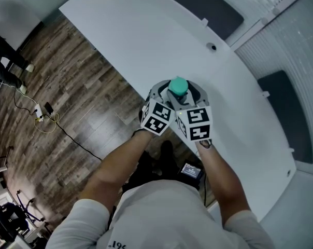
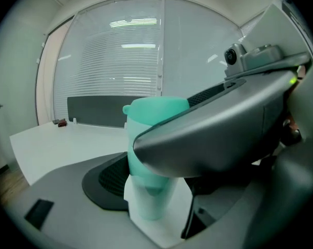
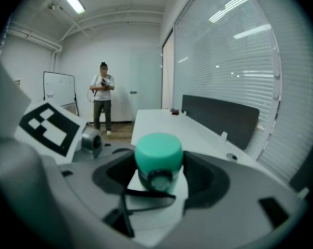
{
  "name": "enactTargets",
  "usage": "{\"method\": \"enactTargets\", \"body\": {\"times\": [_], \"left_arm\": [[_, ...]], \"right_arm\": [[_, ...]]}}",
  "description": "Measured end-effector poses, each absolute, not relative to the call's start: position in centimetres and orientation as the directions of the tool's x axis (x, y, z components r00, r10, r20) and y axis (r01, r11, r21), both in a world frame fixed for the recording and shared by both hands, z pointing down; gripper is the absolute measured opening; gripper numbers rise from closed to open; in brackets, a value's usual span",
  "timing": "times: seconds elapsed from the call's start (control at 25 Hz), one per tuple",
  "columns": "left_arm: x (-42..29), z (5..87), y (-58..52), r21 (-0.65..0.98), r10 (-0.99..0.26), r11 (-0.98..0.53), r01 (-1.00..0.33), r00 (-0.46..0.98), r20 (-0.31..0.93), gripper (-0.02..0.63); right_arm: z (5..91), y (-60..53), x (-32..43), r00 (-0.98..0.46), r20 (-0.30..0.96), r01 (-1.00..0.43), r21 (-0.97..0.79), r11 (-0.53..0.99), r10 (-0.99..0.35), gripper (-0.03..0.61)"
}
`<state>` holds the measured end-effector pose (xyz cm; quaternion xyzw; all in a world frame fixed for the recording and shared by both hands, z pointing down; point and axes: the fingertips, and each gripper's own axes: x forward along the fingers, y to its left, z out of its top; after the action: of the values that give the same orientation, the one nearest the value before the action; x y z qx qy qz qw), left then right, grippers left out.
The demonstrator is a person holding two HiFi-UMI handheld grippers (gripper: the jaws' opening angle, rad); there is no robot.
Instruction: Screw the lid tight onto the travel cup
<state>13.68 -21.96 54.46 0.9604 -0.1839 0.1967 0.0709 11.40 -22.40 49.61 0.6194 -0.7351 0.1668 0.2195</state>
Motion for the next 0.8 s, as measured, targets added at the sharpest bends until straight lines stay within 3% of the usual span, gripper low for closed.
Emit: {"method": "enactTargets", "body": {"times": [0.4, 0.8], "left_arm": [[13.56, 54.02, -22.13, 0.061, -0.362, -0.907, -0.417, 0.845, 0.393, 0.319], [13.80, 54.34, -22.23, 0.072, -0.321, -0.922, -0.380, 0.857, 0.403, 0.319]], "right_arm": [[49.37, -22.39, 11.29, -0.127, 0.519, -0.987, 0.021, 0.162, -0.845, 0.301], [49.44, -22.69, 11.54, -0.123, 0.507, -0.988, 0.016, 0.151, -0.853, 0.301]]}}
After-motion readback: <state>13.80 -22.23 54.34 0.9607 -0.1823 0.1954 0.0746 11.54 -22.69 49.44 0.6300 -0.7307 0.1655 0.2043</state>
